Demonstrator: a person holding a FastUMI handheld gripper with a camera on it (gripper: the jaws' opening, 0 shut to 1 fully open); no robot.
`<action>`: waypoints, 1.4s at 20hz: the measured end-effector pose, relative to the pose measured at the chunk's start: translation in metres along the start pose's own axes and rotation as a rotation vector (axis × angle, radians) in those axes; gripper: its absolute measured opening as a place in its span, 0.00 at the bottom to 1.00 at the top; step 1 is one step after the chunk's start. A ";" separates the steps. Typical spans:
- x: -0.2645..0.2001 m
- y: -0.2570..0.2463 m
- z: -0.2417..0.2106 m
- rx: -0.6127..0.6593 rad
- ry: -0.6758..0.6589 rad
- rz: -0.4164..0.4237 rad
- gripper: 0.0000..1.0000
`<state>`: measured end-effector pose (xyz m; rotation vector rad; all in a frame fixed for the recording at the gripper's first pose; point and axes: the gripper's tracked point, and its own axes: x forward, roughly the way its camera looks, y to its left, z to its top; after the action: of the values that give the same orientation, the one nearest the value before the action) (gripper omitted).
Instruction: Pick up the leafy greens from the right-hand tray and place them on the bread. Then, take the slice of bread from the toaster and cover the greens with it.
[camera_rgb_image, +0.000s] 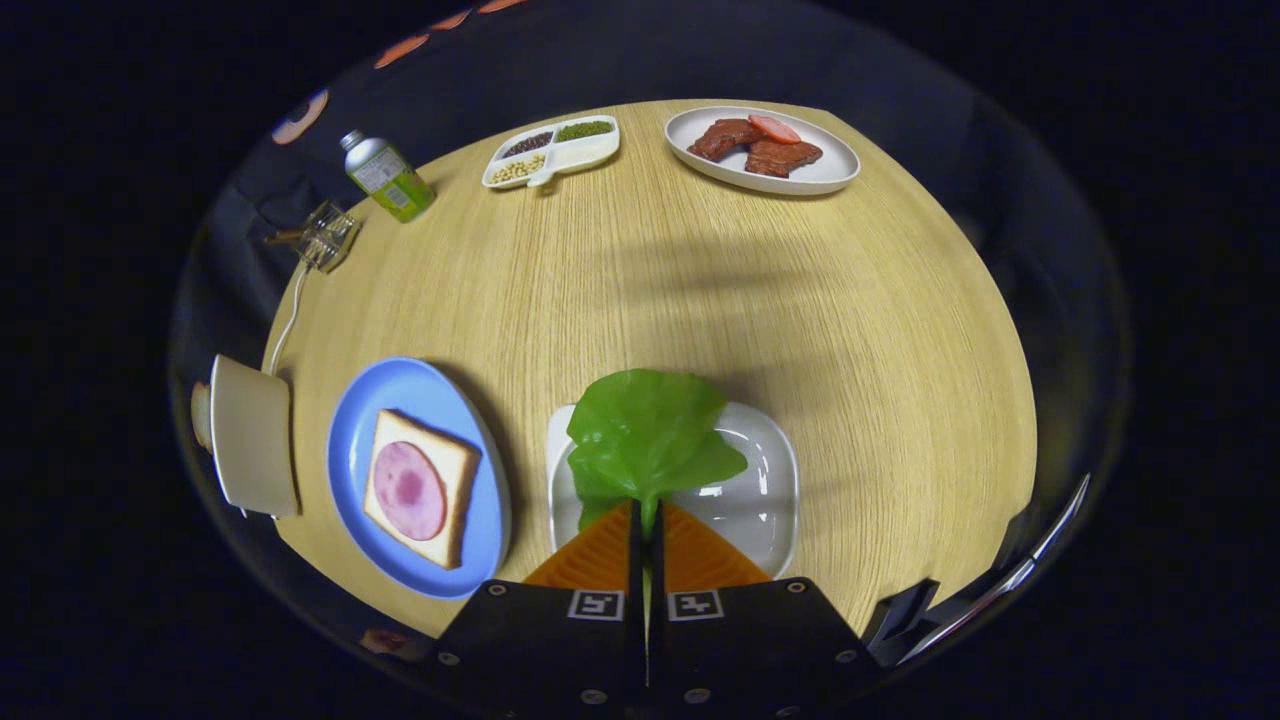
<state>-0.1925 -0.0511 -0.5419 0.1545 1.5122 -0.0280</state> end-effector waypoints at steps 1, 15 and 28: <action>-0.006 0.007 0.004 0.005 -0.013 0.018 0.02; -0.043 0.137 0.006 -0.168 -0.007 0.262 0.02; -0.010 0.177 -0.005 -0.273 0.036 0.220 0.20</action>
<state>-0.1784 0.1235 -0.5170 0.1016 1.5113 0.3577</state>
